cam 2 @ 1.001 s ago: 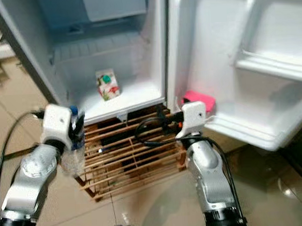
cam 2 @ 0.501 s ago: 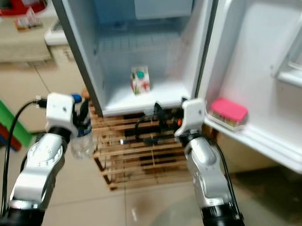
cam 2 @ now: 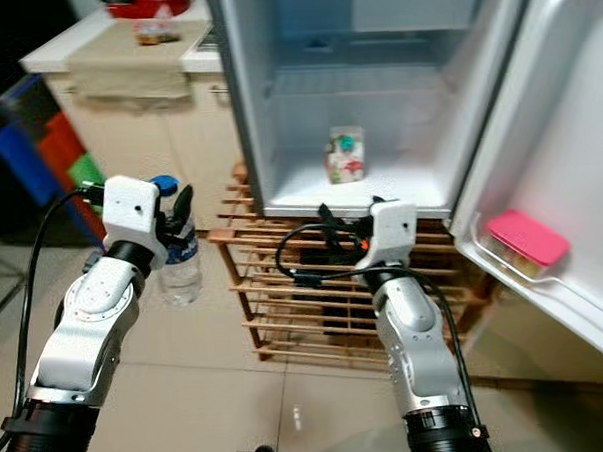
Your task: Restocking fridge
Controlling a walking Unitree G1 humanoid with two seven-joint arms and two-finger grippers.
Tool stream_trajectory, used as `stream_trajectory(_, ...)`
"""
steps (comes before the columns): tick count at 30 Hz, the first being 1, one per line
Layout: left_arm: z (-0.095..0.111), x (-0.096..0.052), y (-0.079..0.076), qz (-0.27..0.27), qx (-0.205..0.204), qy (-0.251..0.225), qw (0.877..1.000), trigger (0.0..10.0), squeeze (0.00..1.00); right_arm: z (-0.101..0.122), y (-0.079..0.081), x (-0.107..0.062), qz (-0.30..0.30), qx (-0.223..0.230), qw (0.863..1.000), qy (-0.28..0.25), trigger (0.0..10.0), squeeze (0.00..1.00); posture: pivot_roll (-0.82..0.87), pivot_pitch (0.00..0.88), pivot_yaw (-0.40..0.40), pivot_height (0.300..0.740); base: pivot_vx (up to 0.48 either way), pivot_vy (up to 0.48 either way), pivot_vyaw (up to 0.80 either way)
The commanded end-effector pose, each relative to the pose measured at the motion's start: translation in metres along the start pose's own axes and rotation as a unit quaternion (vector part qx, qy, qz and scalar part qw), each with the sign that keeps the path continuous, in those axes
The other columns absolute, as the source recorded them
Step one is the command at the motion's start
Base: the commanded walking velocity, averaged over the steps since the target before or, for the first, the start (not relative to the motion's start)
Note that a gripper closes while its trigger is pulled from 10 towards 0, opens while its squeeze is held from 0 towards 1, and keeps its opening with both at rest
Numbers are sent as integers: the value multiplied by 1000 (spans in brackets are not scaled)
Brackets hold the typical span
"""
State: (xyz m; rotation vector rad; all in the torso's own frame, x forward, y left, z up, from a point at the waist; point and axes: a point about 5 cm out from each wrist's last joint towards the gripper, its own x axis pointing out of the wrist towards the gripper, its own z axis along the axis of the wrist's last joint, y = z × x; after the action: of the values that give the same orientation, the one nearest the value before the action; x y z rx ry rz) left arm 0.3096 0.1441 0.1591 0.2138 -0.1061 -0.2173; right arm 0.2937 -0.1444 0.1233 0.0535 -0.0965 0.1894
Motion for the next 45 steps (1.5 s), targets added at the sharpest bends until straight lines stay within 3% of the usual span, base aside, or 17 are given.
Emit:
stream_trajectory(1,14,5,3,-27,1,-50,998,10000,0,3,6,1,6,-12,1000,-7,10000,0,-50,0,51,740,458,0,0)
stream_trajectory(8,20,7,8,-35,-17,-69,997,10000,0,1,5,1,0,-14,1000,-4,10000,0,-49,0,50,740,458,0,-562)
stream_trajectory(15,27,7,-2,-67,-35,-96,992,10000,0,2,7,1,6,-14,1000,-12,10000,0,-45,0,53,740,458,0,-313)
stream_trajectory(23,35,11,3,-61,-55,-99,992,10000,0,1,13,0,21,-8,1000,-16,10000,0,-44,0,60,740,0,0,0)
stream_trajectory(28,55,22,1,-89,-44,-138,985,10000,0,-1,18,-6,39,-4,999,-11,10000,0,-42,0,60,740,0,0,0)
stream_trajectory(36,95,36,-41,-199,12,-204,958,10000,0,-6,23,-15,39,1,999,-1,10000,0,-56,0,88,740,0,0,0)
stream_trajectory(38,99,40,-52,-216,62,-221,949,10000,0,-7,24,-17,33,4,999,0,10000,0,-60,0,96,740,0,0,0)
stream_trajectory(42,100,42,-63,-238,124,-244,932,10000,0,-8,27,-19,31,7,999,1,10000,0,-61,0,102,740,0,0,0)
stream_trajectory(43,100,42,-63,-238,124,-244,932,10000,0,-8,27,-19,31,7,999,1,10000,0,-61,0,102,740,0,0,0)
stream_trajectory(44,98,41,-69,-258,145,-248,922,10000,0,-8,28,-20,31,8,999,1,10000,0,-61,0,105,740,0,0,0)
stream_trajectory(45,92,40,-79,-294,197,-255,900,10000,0,-9,31,-22,32,9,999,3,10000,0,-61,0,112,740,0,0,0)
